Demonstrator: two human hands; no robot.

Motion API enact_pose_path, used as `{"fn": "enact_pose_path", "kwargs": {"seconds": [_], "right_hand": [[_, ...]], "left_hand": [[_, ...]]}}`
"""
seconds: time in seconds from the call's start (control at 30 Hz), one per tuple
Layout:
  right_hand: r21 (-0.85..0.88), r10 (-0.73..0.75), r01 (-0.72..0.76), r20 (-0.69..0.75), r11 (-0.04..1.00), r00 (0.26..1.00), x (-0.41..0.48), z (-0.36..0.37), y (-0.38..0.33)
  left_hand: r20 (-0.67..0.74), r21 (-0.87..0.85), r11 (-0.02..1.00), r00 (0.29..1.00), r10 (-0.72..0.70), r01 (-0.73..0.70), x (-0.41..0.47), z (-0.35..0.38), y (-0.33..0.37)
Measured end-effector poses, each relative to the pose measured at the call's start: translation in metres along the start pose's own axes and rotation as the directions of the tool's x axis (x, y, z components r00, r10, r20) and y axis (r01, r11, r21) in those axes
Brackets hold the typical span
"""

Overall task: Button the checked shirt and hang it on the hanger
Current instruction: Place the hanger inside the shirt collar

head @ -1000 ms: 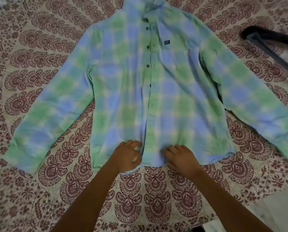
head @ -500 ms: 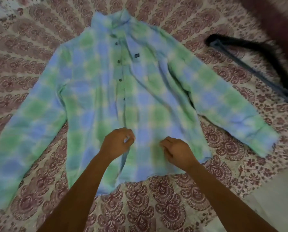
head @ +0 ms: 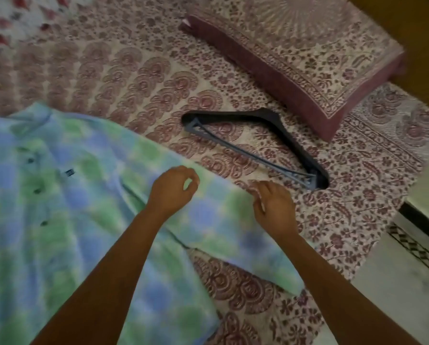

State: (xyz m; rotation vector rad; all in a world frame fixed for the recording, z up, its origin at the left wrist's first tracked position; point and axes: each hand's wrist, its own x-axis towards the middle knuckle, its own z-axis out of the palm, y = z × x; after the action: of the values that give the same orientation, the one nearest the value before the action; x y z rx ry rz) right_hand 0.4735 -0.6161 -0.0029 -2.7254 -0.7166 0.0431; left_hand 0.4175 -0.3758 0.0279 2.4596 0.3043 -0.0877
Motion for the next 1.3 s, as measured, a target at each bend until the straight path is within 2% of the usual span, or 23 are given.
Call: {"fn": "enact_pose_path", "kwargs": {"seconds": [0.23, 0.33, 0.4, 0.53, 0.67, 0.83, 1.03, 1.13, 1.3], "right_hand": [[-0.057, 0.258, -0.266, -0.114, 0.962, 0.959, 0.071, -0.007, 0.092], [-0.075, 0.375, -0.380, -0.073, 0.922, 0.924, 0.085, -0.005, 0.111], [-0.093, 0.414, -0.414, -0.018, 0.906, 0.910, 0.090, -0.005, 0.119], [-0.103, 0.408, -0.402, 0.040, 0.910, 0.912, 0.091, -0.004, 0.123], [-0.085, 0.399, -0.397, 0.009, 0.914, 0.917, 0.087, -0.003, 0.112], [-0.020, 0.323, -0.323, -0.019, 0.946, 0.946, 0.084, -0.005, 0.079], [0.014, 0.209, -0.209, -0.062, 0.978, 0.976, 0.081, -0.008, 0.005], [0.025, 0.142, -0.141, -0.022, 0.990, 0.990, 0.070, -0.010, -0.044], [0.042, 0.010, -0.006, -0.086, 0.999, 0.996, 0.041, -0.022, -0.131]], "left_hand": [[-0.097, 0.148, 0.986, 0.991, 0.093, -0.078, 0.143, 0.049, 0.058], [-0.098, 0.320, 0.945, 0.990, 0.103, -0.066, 0.181, 0.064, 0.063], [-0.036, 0.360, 0.933, 0.998, 0.042, -0.026, 0.201, 0.072, 0.066], [0.056, 0.342, 0.939, 0.996, -0.067, 0.044, 0.225, 0.077, 0.066], [0.014, 0.339, 0.939, 0.998, -0.063, 0.054, 0.226, 0.070, 0.063], [-0.046, 0.309, 0.947, 0.995, -0.084, 0.094, 0.199, 0.039, 0.046], [-0.182, 0.306, 0.938, 0.977, -0.111, 0.164, 0.137, -0.024, 0.007], [-0.227, 0.341, 0.916, 0.964, -0.139, 0.212, 0.090, -0.066, -0.016], [-0.324, 0.359, 0.903, 0.939, -0.115, 0.235, 0.005, -0.130, -0.058]]}}
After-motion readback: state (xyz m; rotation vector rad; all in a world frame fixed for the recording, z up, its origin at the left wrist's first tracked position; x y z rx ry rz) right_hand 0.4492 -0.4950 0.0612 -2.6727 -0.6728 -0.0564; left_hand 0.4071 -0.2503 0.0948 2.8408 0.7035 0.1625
